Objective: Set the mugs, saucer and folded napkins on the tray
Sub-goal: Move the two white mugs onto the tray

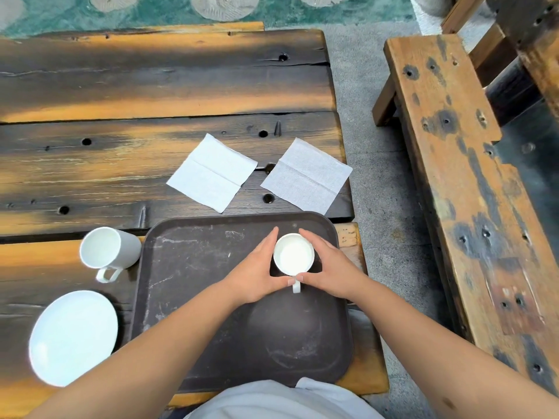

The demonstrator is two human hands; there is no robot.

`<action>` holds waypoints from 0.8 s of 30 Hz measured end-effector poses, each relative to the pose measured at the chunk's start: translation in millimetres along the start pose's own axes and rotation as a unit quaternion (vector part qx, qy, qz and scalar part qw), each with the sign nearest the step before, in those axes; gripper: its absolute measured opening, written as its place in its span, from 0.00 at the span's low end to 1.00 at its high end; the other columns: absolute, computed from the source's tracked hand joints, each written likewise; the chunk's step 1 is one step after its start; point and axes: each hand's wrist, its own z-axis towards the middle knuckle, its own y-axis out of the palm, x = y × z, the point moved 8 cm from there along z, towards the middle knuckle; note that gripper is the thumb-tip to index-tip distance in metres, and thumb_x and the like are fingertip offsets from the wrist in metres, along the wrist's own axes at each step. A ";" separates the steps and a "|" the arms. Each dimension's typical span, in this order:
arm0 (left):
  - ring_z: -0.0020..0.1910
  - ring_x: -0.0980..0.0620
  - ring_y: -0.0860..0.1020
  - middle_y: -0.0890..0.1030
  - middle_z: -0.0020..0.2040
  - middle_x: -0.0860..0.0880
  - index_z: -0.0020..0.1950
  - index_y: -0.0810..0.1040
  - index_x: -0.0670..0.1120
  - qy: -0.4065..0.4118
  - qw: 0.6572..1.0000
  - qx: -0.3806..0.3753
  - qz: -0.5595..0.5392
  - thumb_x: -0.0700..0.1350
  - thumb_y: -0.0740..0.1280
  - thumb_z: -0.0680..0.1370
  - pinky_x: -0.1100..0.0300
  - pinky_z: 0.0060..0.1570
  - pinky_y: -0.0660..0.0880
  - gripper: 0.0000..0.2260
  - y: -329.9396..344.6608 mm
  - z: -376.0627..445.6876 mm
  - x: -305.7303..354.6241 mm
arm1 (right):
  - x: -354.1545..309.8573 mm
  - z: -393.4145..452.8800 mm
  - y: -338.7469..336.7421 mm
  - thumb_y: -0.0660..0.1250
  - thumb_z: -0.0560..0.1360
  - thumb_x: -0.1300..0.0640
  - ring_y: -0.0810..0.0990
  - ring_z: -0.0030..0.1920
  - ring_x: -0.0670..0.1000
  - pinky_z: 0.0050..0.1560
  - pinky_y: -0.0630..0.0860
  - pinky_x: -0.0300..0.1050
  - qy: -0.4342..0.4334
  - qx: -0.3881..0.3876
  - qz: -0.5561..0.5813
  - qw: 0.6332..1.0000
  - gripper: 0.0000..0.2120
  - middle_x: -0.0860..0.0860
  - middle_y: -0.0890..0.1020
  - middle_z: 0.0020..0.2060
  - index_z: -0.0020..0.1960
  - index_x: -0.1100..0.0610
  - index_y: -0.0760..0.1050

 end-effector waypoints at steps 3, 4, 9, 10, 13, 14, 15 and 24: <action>0.77 0.58 0.46 0.47 0.80 0.54 0.79 0.43 0.53 0.017 0.996 0.031 0.081 0.65 0.66 0.72 0.60 0.72 0.50 0.46 -9.2 -13.2 3.0 | -9.3 -7.6 -0.4 0.69 0.64 0.38 0.49 0.76 0.43 0.73 0.53 0.46 -0.007 0.034 -0.074 0.997 0.46 0.43 0.51 0.77 0.74 0.34 0.45; 0.78 0.55 0.46 0.46 0.80 0.53 0.79 0.44 0.52 0.019 0.994 0.042 0.103 0.65 0.65 0.72 0.57 0.73 0.51 0.44 -12.7 -19.8 3.8 | -14.1 -11.5 -0.4 0.67 0.64 0.36 0.48 0.76 0.44 0.72 0.53 0.47 -0.012 0.048 -0.098 0.994 0.46 0.42 0.49 0.78 0.74 0.35 0.44; 0.78 0.49 0.47 0.47 0.80 0.49 0.79 0.48 0.51 0.012 0.981 0.077 0.175 0.66 0.60 0.74 0.52 0.75 0.53 0.40 -32.3 -59.8 1.2 | -47.5 -31.1 16.8 0.62 0.66 0.32 0.35 0.73 0.40 0.72 0.51 0.54 -0.055 0.063 -0.203 0.976 0.44 0.42 0.43 0.78 0.75 0.38 0.43; 0.78 0.49 0.48 0.48 0.80 0.49 0.79 0.50 0.51 0.011 0.978 0.087 0.190 0.65 0.60 0.74 0.51 0.74 0.54 0.39 -37.3 -68.7 -0.7 | -54.2 -34.3 24.5 0.62 0.66 0.31 0.33 0.73 0.41 0.72 0.50 0.55 -0.061 0.051 -0.228 0.970 0.44 0.43 0.41 0.78 0.75 0.38 0.43; 0.76 0.49 0.56 0.56 0.79 0.49 0.75 0.62 0.50 0.002 0.973 0.116 0.198 0.62 0.62 0.75 0.53 0.71 0.60 0.31 -52.8 -94.9 -8.9 | -75.0 -41.1 47.2 0.62 0.69 0.33 0.36 0.76 0.49 0.74 0.48 0.56 -0.074 0.026 -0.284 0.956 0.43 0.47 0.43 0.78 0.76 0.43 0.47; 0.75 0.49 0.59 0.60 0.77 0.50 0.73 0.65 0.50 0.002 0.973 0.128 0.193 0.60 0.62 0.76 0.54 0.70 0.62 0.28 -58.1 -104.7 -12.1 | -83.8 -42.8 53.5 0.62 0.70 0.34 0.40 0.76 0.51 0.74 0.49 0.55 -0.082 0.029 -0.289 0.953 0.41 0.48 0.47 0.78 0.76 0.46 0.50; 0.73 0.50 0.63 0.64 0.75 0.51 0.71 0.68 0.50 0.005 0.972 0.140 0.189 0.59 0.62 0.77 0.55 0.67 0.64 0.25 -63.4 -114.5 -15.3 | -93.1 -44.0 59.2 0.63 0.71 0.37 0.45 0.76 0.52 0.74 0.52 0.54 -0.091 0.035 -0.288 0.953 0.38 0.50 0.52 0.78 0.76 0.48 0.55; 0.63 0.55 0.72 0.72 0.65 0.57 0.66 0.71 0.53 -0.017 0.965 0.201 0.166 0.56 0.62 0.78 0.55 0.58 0.73 0.18 -116.4 -186.4 -65.7 | -151.8 -36.0 118.3 0.62 0.76 0.45 0.68 0.67 0.50 0.61 0.71 0.47 -0.114 0.020 -0.293 0.949 0.24 0.45 0.71 0.68 0.70 0.50 0.65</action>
